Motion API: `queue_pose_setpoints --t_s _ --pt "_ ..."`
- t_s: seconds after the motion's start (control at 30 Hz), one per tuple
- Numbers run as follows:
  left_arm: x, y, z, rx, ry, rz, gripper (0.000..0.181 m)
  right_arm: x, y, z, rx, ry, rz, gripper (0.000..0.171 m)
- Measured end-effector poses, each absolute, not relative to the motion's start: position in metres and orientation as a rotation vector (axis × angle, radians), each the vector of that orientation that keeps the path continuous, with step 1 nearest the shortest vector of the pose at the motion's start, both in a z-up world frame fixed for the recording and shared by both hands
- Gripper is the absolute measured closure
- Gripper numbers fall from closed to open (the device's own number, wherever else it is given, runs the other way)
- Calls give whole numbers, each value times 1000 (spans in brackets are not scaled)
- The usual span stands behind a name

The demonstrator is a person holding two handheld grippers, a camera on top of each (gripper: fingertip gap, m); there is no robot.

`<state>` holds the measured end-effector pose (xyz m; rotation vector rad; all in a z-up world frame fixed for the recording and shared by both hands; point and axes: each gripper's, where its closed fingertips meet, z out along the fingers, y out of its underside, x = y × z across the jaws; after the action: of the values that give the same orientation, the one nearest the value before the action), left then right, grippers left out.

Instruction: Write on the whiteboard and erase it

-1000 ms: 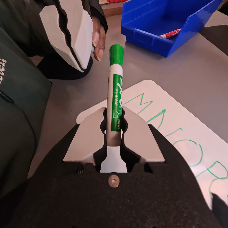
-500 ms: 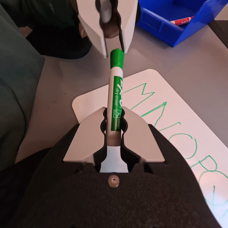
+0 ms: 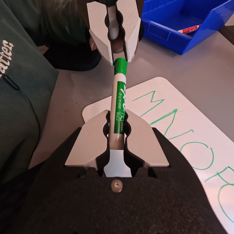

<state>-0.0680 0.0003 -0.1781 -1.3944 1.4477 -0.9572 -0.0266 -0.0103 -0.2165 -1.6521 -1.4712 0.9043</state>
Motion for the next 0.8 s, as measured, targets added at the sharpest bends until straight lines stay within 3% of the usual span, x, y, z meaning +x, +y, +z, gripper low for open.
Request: queue_pose_setpoints --t_s 0.1,0.2,0.27,0.7,0.8 --pt "-70 1 -179 -1382 1471 -923 165 -27 -9 -215 -1643 -1477 866 151" --pt "-69 0 -181 -1393 1480 -921 152 -27 -11 -211 -1633 -1497 846 151" --pt "-67 -8 -188 -1387 1526 -935 161 -29 -14 -209 -1613 -1514 833 151" --pt "-71 -11 -177 -1381 1442 -1031 162 -39 -15 -197 -1567 -1418 926 151" --pt "-73 -8 -178 -1395 1421 -1053 162 -41 -15 -191 -1533 -1378 956 144"
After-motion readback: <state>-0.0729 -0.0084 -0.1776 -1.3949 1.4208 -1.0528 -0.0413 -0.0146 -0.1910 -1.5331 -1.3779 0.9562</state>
